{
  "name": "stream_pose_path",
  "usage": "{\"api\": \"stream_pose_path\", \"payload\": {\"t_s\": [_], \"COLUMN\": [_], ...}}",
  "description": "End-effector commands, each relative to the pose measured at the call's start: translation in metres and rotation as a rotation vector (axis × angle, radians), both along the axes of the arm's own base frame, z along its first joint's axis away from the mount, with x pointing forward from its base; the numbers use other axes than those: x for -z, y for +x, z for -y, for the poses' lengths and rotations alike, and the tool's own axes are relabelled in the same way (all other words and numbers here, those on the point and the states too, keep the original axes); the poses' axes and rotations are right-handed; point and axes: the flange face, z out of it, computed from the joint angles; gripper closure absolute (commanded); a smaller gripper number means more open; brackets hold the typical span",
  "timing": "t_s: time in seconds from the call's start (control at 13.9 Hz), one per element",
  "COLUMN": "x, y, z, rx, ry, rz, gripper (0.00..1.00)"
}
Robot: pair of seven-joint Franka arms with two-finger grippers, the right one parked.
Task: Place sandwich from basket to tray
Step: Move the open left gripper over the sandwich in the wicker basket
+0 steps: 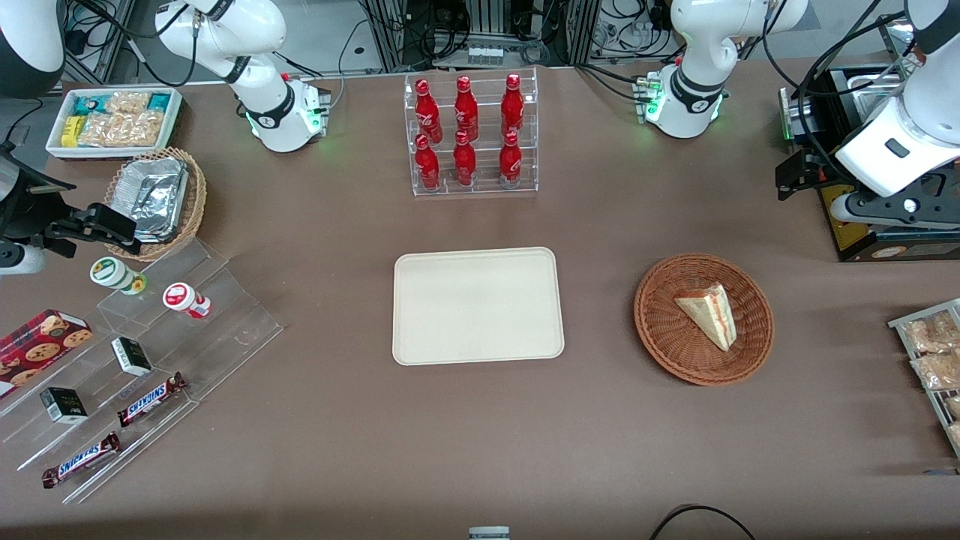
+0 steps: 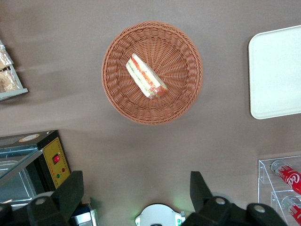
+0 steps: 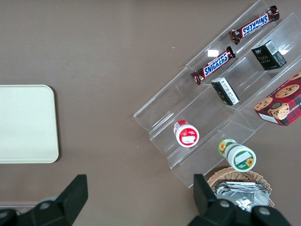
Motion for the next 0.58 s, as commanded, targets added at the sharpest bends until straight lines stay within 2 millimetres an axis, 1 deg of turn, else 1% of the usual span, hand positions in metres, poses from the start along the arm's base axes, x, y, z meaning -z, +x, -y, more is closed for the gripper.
{"api": "stream_pose_path", "payload": {"t_s": [0.0,0.22,0.36,0.5], "x": [-0.003,0.001,0.017,0.04], "y": [0.003,0.006,0.012,0.017], "z": [0.0,-0.001,0.002,0.003], "rx": [0.012,0.01,0.015,0.018], "ry": [0.001,-0.007,-0.007,-0.006], "rz": [0.017,0.015,-0.001,-0.024], "gripper": [0.0,0.0,0.0,0.0]}}
